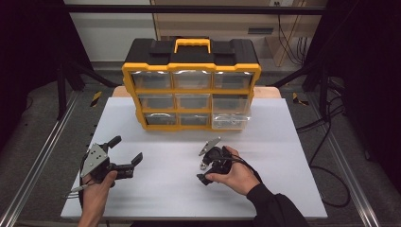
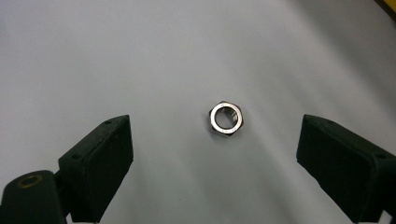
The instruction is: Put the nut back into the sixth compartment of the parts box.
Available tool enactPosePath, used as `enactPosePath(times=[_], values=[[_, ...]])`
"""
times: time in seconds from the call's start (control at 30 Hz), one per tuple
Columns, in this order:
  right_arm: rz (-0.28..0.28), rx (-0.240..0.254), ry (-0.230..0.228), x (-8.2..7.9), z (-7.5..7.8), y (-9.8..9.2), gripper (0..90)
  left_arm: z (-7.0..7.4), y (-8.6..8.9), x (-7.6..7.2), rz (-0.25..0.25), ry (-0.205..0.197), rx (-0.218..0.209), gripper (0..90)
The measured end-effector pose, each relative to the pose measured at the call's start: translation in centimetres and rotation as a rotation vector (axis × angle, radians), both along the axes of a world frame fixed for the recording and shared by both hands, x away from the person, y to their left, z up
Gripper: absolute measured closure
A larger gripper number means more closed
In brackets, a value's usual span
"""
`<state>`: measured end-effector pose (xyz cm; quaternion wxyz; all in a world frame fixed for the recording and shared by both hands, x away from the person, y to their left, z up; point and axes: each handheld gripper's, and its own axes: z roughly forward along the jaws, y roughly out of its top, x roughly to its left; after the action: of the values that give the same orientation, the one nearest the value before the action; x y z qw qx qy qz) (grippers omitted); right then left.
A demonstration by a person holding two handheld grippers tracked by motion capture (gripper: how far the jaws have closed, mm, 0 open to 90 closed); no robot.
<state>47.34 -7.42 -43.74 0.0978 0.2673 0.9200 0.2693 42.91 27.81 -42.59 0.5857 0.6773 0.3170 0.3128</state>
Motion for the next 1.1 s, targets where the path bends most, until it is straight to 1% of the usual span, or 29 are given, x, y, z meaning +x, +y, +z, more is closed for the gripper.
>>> enactPosePath(times=[0.03,0.07,0.1,0.13,0.17,0.27,0.3,0.33,0.37,0.4,0.43,0.53,0.7,0.83,1.1], values=[[-0.005,-0.001,0.004,0.0,0.0,0.1,10.8,0.0,0.0,0.0,0.0,0.0,0.001,0.7],[0.003,-0.003,0.003,0.1,0.0,0.0,10.8,0.0,0.0,0.0,0.0,0.0,0.001,0.8],[-0.011,0.003,0.008,0.0,-0.1,0.1,10.9,0.0,0.0,0.0,0.0,0.0,0.001,0.8],[0.001,-0.003,0.009,0.1,-0.1,0.1,10.9,0.0,0.0,0.0,0.0,0.0,0.001,0.8],[-0.008,0.004,0.016,0.0,-0.1,0.1,10.9,0.0,0.0,0.0,0.0,0.0,0.001,0.7],[-0.01,-0.005,0.023,0.1,-0.1,0.1,13.1,0.0,0.0,0.0,0.0,0.0,0.0,0.8],[-0.019,-0.002,0.023,0.1,-0.1,0.1,14.1,0.0,0.0,0.0,0.0,0.0,0.0,0.8],[-0.007,-0.001,0.032,0.2,-0.1,0.1,15.6,0.0,0.0,0.0,0.0,0.0,0.0,0.8],[-0.004,-0.007,0.029,0.2,0.0,0.1,16.8,0.0,0.0,0.0,0.0,0.0,0.0,0.7],[-0.002,0.0,0.029,0.3,0.0,0.1,17.5,0.0,0.0,0.0,-0.001,0.0,0.001,0.8],[-0.013,0.002,0.042,0.3,0.1,0.2,18.5,0.0,0.0,0.0,-0.001,0.0,0.001,0.8],[-0.019,-0.015,0.044,0.5,0.2,0.4,21.6,0.0,0.0,0.0,0.0,-0.001,0.001,0.7],[-0.044,-0.021,0.074,0.8,0.0,0.7,28.3,0.0,0.0,0.0,0.0,-0.001,0.0,0.8],[-0.057,-0.028,0.085,1.2,-0.4,0.8,33.3,0.0,0.0,0.0,-0.001,0.0,0.0,0.8],[-0.064,-0.029,0.096,1.8,-0.9,1.1,42.9,0.0,0.0,0.0,-0.001,0.0,0.0,0.8]])
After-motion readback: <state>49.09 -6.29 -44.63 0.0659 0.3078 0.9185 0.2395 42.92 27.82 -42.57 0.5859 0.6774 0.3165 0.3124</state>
